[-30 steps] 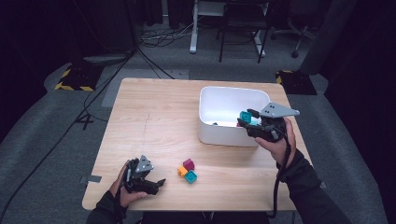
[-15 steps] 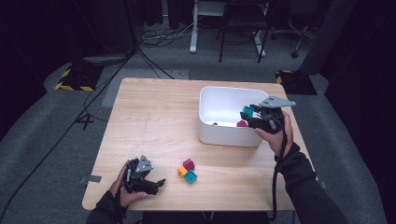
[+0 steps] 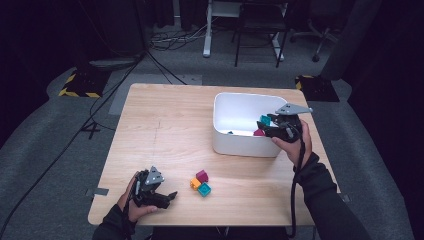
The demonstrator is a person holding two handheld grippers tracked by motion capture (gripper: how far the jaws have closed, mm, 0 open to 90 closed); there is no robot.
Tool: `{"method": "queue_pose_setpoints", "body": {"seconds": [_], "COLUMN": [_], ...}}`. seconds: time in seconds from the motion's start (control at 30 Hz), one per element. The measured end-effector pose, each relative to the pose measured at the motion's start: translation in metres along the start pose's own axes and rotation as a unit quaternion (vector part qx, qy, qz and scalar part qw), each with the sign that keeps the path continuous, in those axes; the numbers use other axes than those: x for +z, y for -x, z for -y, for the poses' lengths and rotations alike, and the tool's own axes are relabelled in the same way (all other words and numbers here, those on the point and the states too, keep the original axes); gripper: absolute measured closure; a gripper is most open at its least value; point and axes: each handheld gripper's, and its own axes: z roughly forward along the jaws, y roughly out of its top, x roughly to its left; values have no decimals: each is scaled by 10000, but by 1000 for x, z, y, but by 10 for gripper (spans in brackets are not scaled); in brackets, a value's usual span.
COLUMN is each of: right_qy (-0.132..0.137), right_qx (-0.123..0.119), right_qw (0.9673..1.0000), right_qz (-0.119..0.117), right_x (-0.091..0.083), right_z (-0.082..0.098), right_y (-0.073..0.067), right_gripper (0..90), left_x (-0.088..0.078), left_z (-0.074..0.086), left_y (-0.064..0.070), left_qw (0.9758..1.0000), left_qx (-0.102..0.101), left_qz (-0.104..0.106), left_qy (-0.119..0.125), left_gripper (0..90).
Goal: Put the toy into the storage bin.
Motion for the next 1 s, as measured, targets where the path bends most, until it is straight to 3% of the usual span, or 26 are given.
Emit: {"method": "queue_pose_setpoints", "body": {"seconds": [0.3,0.57,0.83,1.0], "right_qy": [51,263,391,444], "right_qx": [-22,-89,-342,-456], "right_qw": [10000,9993,9972,9941], "right_qz": [-74,-242,-530,-883], "right_x": [-4,-22,-38,-41], "right_z": [1,-1,2,12], "right_y": [-3,-9,-32,-52], "right_gripper": [435,424,423,421], "left_x": [0,0,0,0], "left_z": [0,0,0,0], "left_y": [0,0,0,0], "left_qw": [10000,10000,10000,10000], "left_qx": [1,2,-1,15], "left_qz": [-1,-1,0,-31], "left_qy": [1,0,1,-1], "left_gripper": [86,86,86,86]}}
